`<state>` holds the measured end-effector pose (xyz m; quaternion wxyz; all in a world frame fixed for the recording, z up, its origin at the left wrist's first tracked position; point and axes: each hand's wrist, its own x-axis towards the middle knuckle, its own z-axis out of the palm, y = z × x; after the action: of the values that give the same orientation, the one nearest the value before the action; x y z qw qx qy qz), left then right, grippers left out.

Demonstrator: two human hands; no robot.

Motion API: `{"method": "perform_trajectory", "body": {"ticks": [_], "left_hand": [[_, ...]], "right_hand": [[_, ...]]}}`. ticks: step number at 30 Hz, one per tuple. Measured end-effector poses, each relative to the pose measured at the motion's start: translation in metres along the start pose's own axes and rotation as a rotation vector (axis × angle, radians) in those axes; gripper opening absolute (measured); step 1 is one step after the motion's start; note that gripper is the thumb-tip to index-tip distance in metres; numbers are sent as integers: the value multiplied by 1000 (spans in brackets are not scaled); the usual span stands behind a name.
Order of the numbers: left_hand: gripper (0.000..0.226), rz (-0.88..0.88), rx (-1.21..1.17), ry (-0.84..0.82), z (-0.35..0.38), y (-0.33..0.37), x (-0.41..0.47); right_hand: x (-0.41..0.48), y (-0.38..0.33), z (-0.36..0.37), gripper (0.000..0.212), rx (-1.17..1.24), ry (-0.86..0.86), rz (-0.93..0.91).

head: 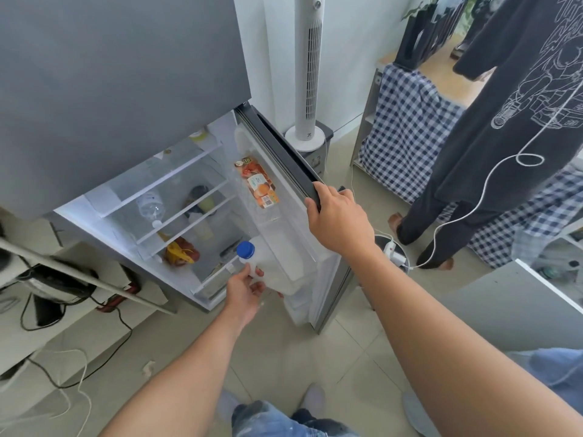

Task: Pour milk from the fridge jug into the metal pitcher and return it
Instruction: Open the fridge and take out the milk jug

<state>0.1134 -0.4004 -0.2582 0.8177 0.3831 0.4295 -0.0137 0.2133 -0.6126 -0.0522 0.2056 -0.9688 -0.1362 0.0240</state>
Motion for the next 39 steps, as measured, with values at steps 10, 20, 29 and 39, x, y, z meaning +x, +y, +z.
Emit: {"method": "perform_trajectory", "body": {"ticks": [10, 20, 29, 39], "left_hand": [[25, -64, -180, 99, -20, -1, -18], [36, 158, 174, 104, -78, 61, -33], [55, 296, 611, 73, -154, 97, -63], [72, 356, 597, 11, -166, 119, -99]], "right_hand": [[-5, -17, 6, 42, -1, -32, 36], [-10, -20, 3, 49, -35, -17, 46], [-19, -49, 14, 64, -59, -6, 71], [-38, -119, 50, 70, -93, -25, 20]]}}
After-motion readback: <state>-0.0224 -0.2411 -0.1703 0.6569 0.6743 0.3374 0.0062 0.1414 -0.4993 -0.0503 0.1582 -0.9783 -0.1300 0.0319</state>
